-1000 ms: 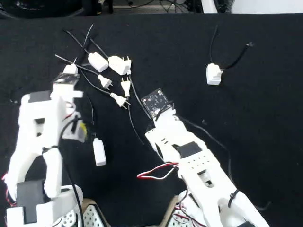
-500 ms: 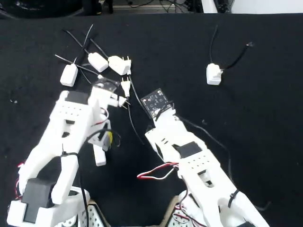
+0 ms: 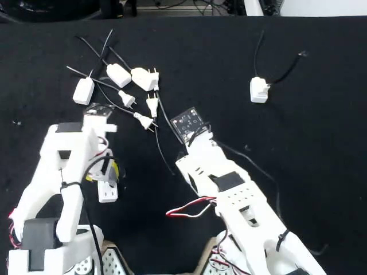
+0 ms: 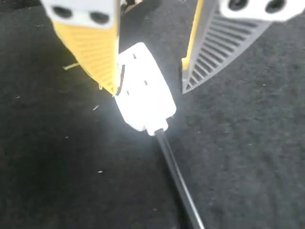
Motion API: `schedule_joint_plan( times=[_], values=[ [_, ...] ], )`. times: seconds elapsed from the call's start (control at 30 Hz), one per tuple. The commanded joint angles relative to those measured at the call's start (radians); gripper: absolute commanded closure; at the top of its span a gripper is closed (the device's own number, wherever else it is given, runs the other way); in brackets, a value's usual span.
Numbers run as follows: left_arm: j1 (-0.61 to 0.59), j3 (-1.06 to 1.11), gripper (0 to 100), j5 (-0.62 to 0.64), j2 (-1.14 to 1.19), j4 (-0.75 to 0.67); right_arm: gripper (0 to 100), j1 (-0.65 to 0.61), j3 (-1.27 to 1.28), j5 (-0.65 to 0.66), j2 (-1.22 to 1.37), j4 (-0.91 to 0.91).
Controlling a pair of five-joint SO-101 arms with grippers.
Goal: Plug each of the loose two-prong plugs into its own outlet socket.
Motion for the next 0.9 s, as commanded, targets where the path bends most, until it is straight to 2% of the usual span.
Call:
schedule_joint_plan(
  times=[0.0, 0.27, 0.43, 0.67, 0.87],
  values=[
    [-0.059, -0.018, 80, -0.060, -0.017, -0.008, 72.7, -0.015, -0.005, 0.003, -0.031, -0.021],
    [-0.209, -0.139, 80, -0.063, -0.017, 0.002, 72.7, -0.015, -0.005, 0.003, -0.031, -0.021],
    [-0.271, -0.208, 80, -0.181, -0.017, 0.087, 72.7, -0.015, -0.007, 0.003, -0.031, -0.021],
    [-0.260, -0.091, 80, -0.367, -0.005, 0.140, 72.7, -0.015, -0.007, 0.003, -0.031, -0.021],
    [-0.208, 0.016, 80, -0.381, -0.006, 0.061, 72.7, -0.015, -0.008, 0.003, -0.031, -0.021]
  ],
)
